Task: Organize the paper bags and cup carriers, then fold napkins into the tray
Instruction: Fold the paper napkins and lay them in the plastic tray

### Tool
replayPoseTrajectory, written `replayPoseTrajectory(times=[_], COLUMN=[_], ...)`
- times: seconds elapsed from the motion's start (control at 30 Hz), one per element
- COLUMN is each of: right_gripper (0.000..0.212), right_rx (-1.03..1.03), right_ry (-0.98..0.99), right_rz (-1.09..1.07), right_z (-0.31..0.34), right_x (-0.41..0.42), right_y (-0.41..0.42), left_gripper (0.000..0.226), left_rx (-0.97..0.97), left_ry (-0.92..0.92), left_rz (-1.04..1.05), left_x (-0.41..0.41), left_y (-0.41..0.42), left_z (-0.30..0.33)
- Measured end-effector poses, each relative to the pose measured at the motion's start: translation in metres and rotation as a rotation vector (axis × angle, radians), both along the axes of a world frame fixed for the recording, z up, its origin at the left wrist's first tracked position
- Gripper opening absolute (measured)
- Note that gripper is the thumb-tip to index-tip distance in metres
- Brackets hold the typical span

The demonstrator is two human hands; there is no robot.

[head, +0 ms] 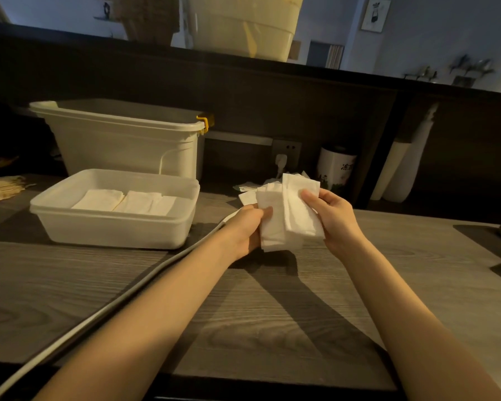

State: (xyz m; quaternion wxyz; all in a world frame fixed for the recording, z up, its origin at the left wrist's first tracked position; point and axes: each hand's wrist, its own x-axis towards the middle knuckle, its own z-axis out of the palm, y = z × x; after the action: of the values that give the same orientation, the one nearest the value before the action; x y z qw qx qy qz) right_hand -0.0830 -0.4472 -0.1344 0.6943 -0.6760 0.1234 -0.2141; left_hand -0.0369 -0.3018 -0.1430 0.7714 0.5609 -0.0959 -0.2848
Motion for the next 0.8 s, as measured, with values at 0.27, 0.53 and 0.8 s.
replayPoseTrajectory(times=[0.27, 0.53, 0.8], right_gripper=[0.04, 0.04, 0.018], right_rx=[-0.122, -0.265, -0.246], right_ry=[-0.007, 0.013, 0.057], right_rz=[-0.117, -0.205, -0.095], right_z=[-0.015, -0.015, -0.017], right_x=[0.007, 0.01, 0.008], right_y=[0.01, 0.01, 0.002], left_gripper=[0.038, 0.03, 0.036], left_rx=[-0.003, 0.122, 0.073], left_ry=[-0.049, -0.13, -0.074], left_rz=[-0.082, 0.006, 0.016], left_x=[-0.005, -0.005, -0.002], left_y=[-0.005, -0.007, -0.006], left_z=[0.001, -0.002, -0.003])
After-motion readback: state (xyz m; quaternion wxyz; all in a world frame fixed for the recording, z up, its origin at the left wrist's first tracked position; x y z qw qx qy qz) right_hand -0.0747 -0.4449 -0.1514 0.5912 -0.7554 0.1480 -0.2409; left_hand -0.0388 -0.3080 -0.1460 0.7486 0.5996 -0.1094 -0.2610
